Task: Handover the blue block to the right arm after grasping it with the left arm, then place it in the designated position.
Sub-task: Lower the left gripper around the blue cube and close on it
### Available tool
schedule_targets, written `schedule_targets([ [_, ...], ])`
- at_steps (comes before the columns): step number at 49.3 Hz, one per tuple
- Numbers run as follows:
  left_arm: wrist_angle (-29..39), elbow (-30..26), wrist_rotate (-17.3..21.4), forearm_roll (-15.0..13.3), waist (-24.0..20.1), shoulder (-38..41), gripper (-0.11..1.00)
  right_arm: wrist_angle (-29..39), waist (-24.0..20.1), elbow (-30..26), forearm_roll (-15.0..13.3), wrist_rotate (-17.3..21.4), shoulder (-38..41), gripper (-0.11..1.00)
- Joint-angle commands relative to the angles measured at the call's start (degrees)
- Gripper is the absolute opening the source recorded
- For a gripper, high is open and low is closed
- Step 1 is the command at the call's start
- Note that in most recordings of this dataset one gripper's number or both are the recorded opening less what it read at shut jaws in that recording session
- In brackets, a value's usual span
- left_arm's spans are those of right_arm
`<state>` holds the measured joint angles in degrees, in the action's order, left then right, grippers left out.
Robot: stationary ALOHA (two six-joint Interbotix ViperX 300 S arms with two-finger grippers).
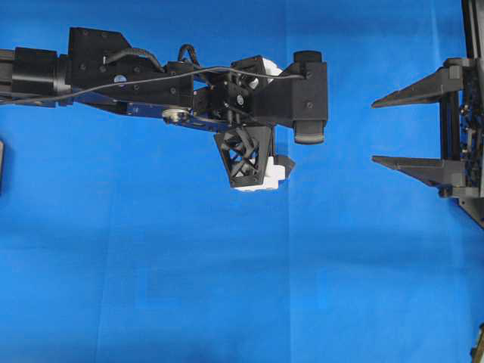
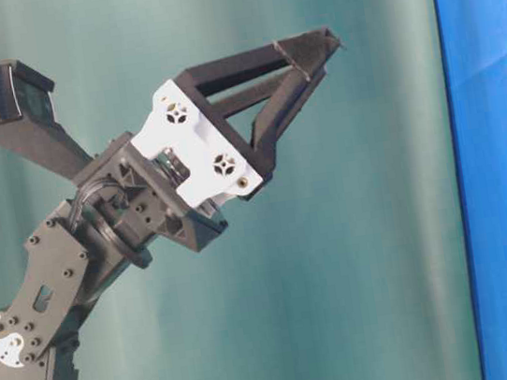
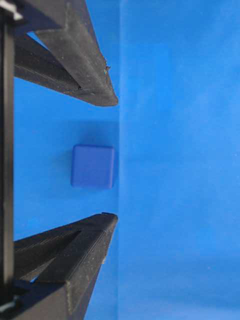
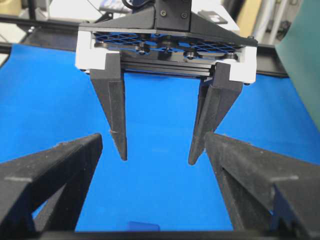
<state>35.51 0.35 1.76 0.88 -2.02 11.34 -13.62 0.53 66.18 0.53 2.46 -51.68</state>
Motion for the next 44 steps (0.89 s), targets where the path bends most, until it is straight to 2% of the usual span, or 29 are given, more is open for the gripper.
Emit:
schedule_targets([
  [1, -0.35, -0.62, -0.09, 0.09, 0.00, -1.05, 0.91, -0.35, 0.00, -1.32, 0.18, 0.09, 0.44, 0.97],
  [19, -2.90, 1.14, -0.44, 0.09, 0.00, -0.79, 0.91, -0.44, 0.09, -1.23, 0.18, 0.09, 0.62, 0.97],
  [27, -7.47, 4.22, -0.53, 0.09, -0.09, -0.44, 0.91, -0.53, 0.09, -1.23, 0.18, 0.09, 0.79, 0.97],
  [44, -21.88, 12.13, -1.23, 0.09, -0.09, 1.85, 0.91, -0.62, 0.00, -1.05, 0.18, 0.18, 1.58, 0.97],
])
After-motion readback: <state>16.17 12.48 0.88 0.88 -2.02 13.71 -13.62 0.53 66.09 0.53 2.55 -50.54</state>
